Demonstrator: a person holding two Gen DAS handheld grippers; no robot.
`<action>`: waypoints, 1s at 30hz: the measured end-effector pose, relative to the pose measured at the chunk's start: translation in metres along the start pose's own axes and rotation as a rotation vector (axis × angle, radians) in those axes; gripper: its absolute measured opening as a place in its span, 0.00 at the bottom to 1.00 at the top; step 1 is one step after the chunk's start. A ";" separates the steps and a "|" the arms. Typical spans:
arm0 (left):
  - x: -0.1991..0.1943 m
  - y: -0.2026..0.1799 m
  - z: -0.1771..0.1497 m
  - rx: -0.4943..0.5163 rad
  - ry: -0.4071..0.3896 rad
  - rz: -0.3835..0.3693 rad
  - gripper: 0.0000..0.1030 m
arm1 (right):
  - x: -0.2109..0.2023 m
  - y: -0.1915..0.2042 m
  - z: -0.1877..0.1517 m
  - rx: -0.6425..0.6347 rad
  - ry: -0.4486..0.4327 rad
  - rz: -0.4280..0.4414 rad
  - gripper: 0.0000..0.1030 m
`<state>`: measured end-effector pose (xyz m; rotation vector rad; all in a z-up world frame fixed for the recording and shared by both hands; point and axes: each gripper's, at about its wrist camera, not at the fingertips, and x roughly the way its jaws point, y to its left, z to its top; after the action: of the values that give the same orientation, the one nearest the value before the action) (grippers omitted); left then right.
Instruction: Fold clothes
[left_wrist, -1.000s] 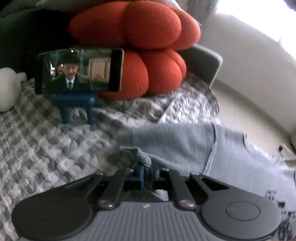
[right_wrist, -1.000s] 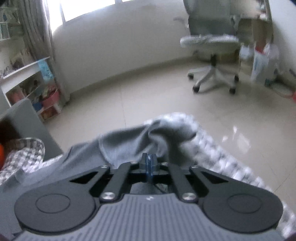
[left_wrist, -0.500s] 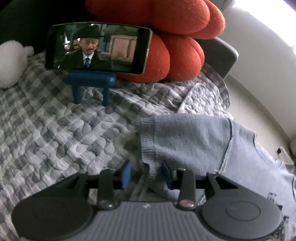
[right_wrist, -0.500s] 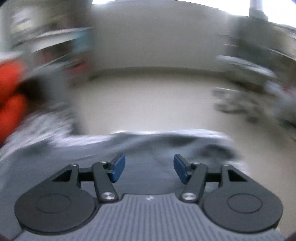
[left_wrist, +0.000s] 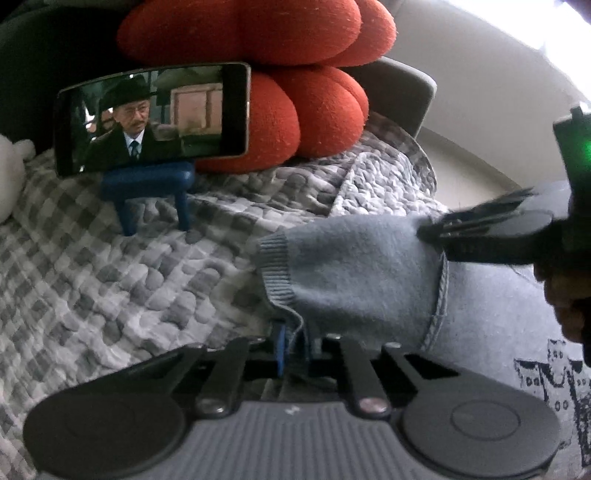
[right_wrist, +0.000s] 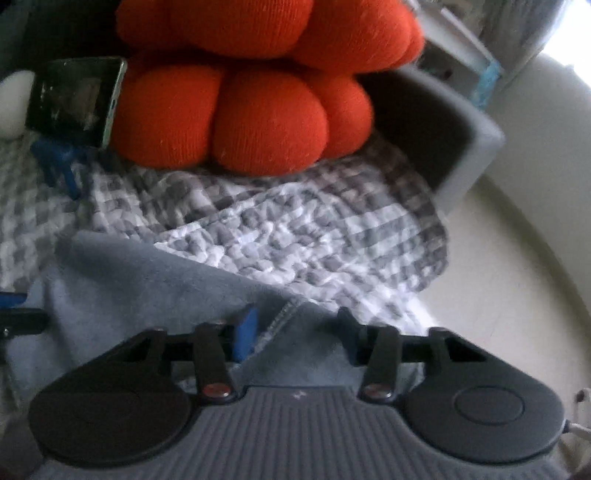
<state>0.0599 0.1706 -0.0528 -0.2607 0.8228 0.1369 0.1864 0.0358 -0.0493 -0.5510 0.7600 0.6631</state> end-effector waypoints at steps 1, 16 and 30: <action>-0.001 0.003 0.001 -0.008 -0.007 -0.004 0.03 | 0.002 0.003 0.000 -0.033 0.012 0.019 0.05; -0.014 0.008 0.018 -0.098 -0.183 0.049 0.02 | 0.003 0.014 0.024 -0.009 -0.212 -0.183 0.03; -0.008 0.030 0.014 -0.091 -0.107 0.144 0.04 | -0.081 -0.074 -0.040 0.407 -0.240 -0.269 0.41</action>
<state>0.0576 0.2034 -0.0426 -0.2771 0.7294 0.3212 0.1775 -0.0674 0.0047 -0.1889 0.5612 0.3042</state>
